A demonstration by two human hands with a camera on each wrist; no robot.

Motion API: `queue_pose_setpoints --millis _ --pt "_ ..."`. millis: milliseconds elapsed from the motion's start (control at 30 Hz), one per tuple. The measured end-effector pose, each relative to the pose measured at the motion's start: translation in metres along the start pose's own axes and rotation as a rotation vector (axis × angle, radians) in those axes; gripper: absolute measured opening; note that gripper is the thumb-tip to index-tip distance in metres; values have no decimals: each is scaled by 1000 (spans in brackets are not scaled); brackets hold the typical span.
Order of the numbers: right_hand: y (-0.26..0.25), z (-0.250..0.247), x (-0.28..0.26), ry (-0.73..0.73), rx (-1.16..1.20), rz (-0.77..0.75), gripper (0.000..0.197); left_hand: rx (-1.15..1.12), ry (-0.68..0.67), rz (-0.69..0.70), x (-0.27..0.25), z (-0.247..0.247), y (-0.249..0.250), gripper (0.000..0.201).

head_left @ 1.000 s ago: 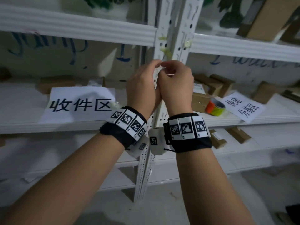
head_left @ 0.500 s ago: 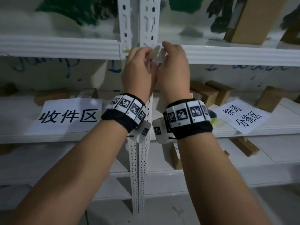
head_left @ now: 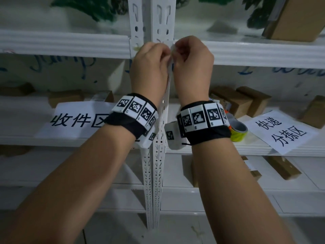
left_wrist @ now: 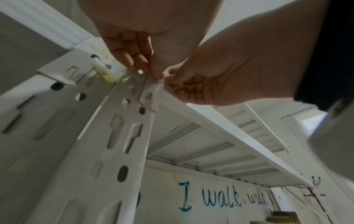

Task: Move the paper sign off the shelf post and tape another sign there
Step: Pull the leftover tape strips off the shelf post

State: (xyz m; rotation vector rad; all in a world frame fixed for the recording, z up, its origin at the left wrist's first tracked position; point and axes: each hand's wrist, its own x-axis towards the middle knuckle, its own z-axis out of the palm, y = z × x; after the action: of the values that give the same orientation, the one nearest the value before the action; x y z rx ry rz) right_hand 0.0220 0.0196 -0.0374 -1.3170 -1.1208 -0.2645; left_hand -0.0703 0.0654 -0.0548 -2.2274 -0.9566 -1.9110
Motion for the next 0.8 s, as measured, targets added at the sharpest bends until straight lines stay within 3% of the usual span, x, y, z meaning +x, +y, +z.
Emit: queue_pose_setpoints --millis 100,167,233,267,300,333,467,533,700,800 --pt "1 -2 -1 -37 -37 16 22 163 -88 -11 3 -7 13 22" --pt "2 -5 -5 -79 -46 39 26 339 -232 4 -3 -10 17 24" --pt "3 -10 -11 -144 -44 56 35 517 -625 9 -28 -5 9 24" --pt "3 -12 -13 -171 -48 55 40 537 -853 -38 -44 -2 0 18" --pt "4 -13 -15 -190 -58 50 43 521 -992 -102 -60 -1 -10 13" --pt "4 -14 -15 -198 -67 43 45 474 -997 -148 -75 -1 -20 14" --pt "1 -10 -19 -171 -51 64 40 134 -522 -215 -85 -16 -35 14" --pt "-3 -9 -24 -173 -14 95 35 -20 -387 -220 -71 -26 -33 17" --pt "-13 -3 -37 -381 -36 102 35 -169 -194 -174 -38 -40 -36 20" --pt "-19 1 -38 -349 -16 97 31 -240 -155 -216 -24 -38 -38 15"
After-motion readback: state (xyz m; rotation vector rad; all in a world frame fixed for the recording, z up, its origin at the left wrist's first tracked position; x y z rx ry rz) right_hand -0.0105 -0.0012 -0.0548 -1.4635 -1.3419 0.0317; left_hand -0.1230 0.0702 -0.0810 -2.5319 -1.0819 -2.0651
